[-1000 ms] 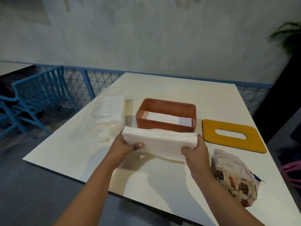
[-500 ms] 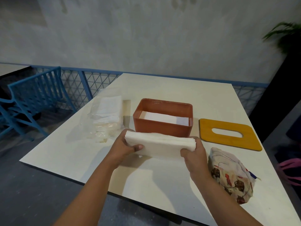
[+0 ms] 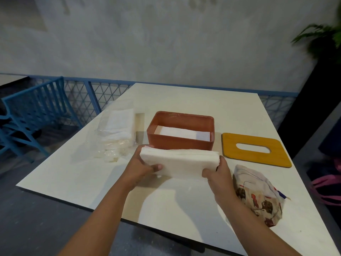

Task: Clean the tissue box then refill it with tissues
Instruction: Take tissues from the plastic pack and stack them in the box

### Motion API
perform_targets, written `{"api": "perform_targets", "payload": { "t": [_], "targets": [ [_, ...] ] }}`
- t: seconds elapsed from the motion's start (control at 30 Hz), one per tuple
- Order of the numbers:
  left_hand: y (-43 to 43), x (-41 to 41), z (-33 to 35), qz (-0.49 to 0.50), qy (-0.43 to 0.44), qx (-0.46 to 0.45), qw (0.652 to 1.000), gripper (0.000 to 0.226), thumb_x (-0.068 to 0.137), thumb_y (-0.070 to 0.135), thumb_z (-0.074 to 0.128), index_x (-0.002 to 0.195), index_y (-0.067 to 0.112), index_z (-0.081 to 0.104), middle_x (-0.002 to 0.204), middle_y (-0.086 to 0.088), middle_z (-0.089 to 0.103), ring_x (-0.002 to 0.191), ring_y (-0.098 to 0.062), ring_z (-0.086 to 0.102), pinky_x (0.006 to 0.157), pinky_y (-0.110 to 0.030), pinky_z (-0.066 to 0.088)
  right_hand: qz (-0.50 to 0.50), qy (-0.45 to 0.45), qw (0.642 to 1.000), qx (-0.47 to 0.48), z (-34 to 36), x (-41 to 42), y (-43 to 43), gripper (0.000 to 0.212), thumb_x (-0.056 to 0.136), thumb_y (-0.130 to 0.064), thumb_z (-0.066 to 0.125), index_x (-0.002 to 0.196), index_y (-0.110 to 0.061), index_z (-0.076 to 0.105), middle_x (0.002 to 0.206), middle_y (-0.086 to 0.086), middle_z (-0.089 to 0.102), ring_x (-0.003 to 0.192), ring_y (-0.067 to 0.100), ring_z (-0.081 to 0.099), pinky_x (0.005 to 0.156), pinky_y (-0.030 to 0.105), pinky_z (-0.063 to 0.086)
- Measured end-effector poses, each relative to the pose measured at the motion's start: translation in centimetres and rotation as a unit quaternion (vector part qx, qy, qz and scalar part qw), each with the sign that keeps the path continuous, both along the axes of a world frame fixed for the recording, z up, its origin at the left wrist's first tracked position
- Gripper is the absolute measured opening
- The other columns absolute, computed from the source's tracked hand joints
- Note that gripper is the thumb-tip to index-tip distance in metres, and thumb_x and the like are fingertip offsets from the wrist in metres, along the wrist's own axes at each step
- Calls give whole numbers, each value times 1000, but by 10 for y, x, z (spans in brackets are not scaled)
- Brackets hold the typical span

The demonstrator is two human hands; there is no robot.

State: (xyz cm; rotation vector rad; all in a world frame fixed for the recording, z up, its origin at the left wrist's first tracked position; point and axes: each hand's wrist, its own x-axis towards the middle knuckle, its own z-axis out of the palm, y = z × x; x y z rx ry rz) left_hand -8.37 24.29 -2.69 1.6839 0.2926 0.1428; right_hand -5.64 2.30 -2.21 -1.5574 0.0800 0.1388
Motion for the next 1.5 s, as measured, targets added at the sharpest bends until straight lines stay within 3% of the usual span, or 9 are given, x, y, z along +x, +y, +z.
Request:
{"api": "perform_targets", "payload": {
  "t": [0.13,0.3,0.5,0.6,0.73,1.0,1.17,1.33,1.5],
  "targets": [
    [1,0,-4,26,11,7,1000,60,68,-1,78,121,16,53,113,-4,65,106,-23,58,91,-38,50,-4,-5,1000,1,0,1,1,57,75,16,58,114,-24,48,109,2,59,105,22,55,74,27,52],
    [4,7,10,6,-11,5,1000,51,71,1,77,112,22,54,103,9,65,98,-10,60,75,-19,48,-14,-28,1000,4,10,6,3,50,78,14,59,105,-27,51,99,-3,61,100,19,57,72,24,49],
    [14,7,6,-40,43,47,997,47,72,0,76,106,24,54,103,4,67,102,-18,61,85,-30,52,-8,-13,1000,-22,-2,1,9,48,82,11,57,111,-26,48,106,-1,60,108,22,56,85,29,48],
    [16,5,20,-58,36,58,996,38,78,7,73,100,30,52,97,10,64,94,-14,60,72,-15,50,-29,-43,998,-32,7,-6,10,47,83,9,57,104,-32,51,102,-5,61,100,16,58,76,20,47],
    [15,10,65,-52,-4,40,998,40,85,9,64,112,31,45,99,14,59,92,-4,56,71,-19,47,-76,-115,990,-37,44,-6,14,43,80,10,55,89,-31,51,88,-11,60,73,-6,59,56,7,47],
    [9,73,144,10,-92,86,992,53,84,9,64,126,23,34,108,7,51,89,-8,54,69,-21,46,-145,-175,968,-109,129,54,17,38,81,-2,63,112,-16,48,87,-6,56,73,5,55,50,11,42],
    [6,103,144,58,-71,257,962,65,82,17,70,131,24,28,112,2,49,94,-16,50,81,-28,48,-144,-147,959,-193,142,83,25,59,81,-6,69,127,-17,34,98,5,54,81,17,57,48,14,37],
    [1,115,122,0,-4,425,905,55,85,11,64,127,17,28,95,-7,57,72,-18,53,63,-30,47,-99,-111,945,-291,120,92,35,50,81,0,64,119,-9,34,76,-3,45,62,9,49,44,19,34],
    [-7,121,100,-32,28,525,850,64,83,8,64,135,14,25,87,-7,57,66,-16,54,59,-27,45,-61,-62,911,-404,99,96,43,41,82,1,59,116,-7,36,98,12,56,79,25,53,59,27,44]
  ]
}}
